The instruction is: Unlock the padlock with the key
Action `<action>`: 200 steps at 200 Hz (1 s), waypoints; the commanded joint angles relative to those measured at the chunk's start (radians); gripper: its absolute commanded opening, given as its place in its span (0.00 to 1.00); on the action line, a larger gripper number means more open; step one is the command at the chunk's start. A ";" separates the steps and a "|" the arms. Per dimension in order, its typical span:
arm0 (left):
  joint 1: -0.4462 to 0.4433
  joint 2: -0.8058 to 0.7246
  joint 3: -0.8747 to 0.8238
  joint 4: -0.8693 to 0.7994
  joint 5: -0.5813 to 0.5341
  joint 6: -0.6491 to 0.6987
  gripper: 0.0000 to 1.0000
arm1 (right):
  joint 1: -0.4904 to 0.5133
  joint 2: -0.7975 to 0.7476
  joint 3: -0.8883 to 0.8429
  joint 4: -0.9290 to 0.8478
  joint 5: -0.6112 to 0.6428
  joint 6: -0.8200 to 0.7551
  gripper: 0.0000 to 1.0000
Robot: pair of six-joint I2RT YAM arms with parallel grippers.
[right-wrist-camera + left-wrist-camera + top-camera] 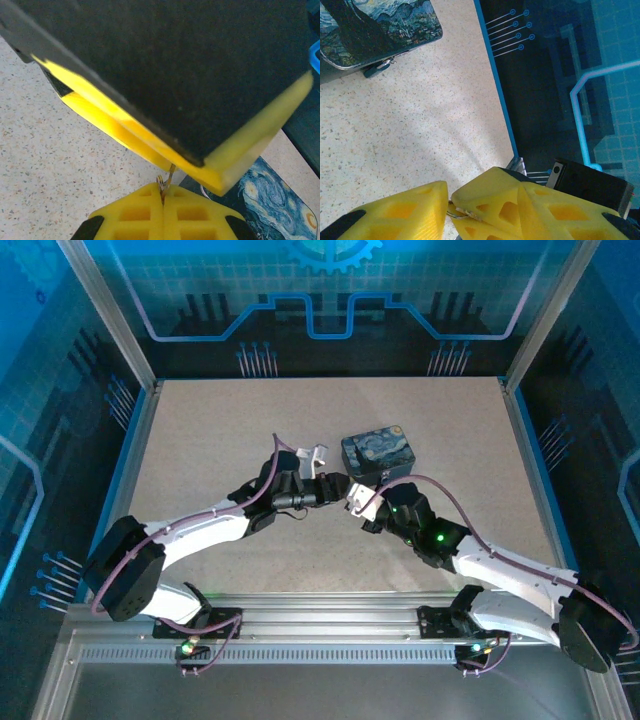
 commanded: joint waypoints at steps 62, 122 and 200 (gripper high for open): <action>-0.011 0.009 0.040 -0.009 -0.001 0.031 0.29 | 0.011 -0.004 0.024 -0.010 -0.056 0.042 0.00; -0.010 -0.001 0.038 -0.036 -0.015 0.059 0.08 | -0.008 -0.018 0.015 -0.025 -0.105 0.090 0.00; -0.010 -0.045 0.017 0.022 -0.048 0.086 0.00 | -0.091 -0.158 -0.042 -0.025 -0.275 0.163 0.37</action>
